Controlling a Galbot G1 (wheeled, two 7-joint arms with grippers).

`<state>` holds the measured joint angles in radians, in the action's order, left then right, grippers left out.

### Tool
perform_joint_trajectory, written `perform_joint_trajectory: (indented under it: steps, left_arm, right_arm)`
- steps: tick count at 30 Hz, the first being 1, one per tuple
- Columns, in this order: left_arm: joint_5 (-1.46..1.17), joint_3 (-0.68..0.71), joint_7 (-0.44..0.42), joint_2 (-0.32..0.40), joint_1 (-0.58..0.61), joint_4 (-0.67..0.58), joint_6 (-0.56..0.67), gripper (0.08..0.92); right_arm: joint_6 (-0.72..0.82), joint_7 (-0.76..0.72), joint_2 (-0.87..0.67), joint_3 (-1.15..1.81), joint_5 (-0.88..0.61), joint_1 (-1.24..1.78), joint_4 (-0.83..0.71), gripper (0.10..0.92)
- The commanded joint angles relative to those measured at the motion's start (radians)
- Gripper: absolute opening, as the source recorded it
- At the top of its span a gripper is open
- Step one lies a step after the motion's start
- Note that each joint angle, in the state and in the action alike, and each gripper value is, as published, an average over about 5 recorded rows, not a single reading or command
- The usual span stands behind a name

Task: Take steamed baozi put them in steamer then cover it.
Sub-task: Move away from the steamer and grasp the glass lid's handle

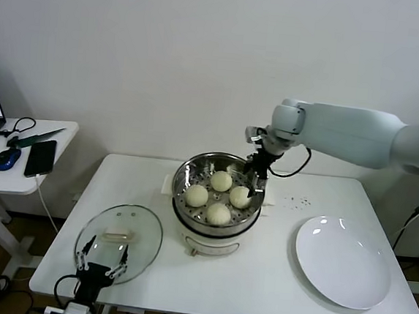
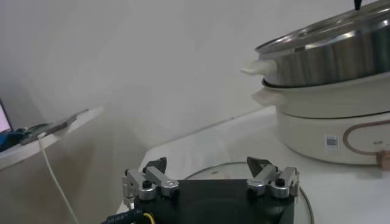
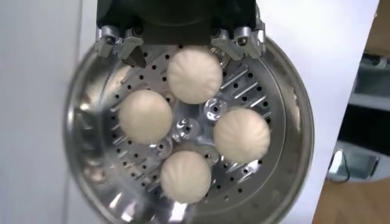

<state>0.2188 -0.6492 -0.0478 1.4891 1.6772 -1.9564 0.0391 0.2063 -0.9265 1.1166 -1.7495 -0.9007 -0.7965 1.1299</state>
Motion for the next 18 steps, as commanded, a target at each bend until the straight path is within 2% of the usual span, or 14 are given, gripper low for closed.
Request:
perform_joint_trajectory:
  steps: [1,8,12,18]
  left_arm:
    - [0.003,0.0,-0.001,0.007,-0.009,-0.002,-0.003,0.823]
    - [0.004,-0.017,0.0,0.007,-0.007,-0.013,-0.007,0.823]
    - [0.014,-0.021,0.0,0.011,-0.004,-0.02,-0.008,0.823]
    - [0.033,-0.018,0.001,0.025,0.008,-0.047,-0.013,0.823]
  right_arm:
    - [-0.202,0.297,-0.271,0.094,-0.07,-0.009,0.122,0.823]
    - [-0.337,0.516,-0.532,0.363,-0.07,0.244,0.256,0.823]
    - [-0.366,0.589,-0.637,0.693,-0.002,0.528,0.314,0.823]
    - [-0.369,0.621,-0.694,1.248,0.078,1.05,0.378,0.823]
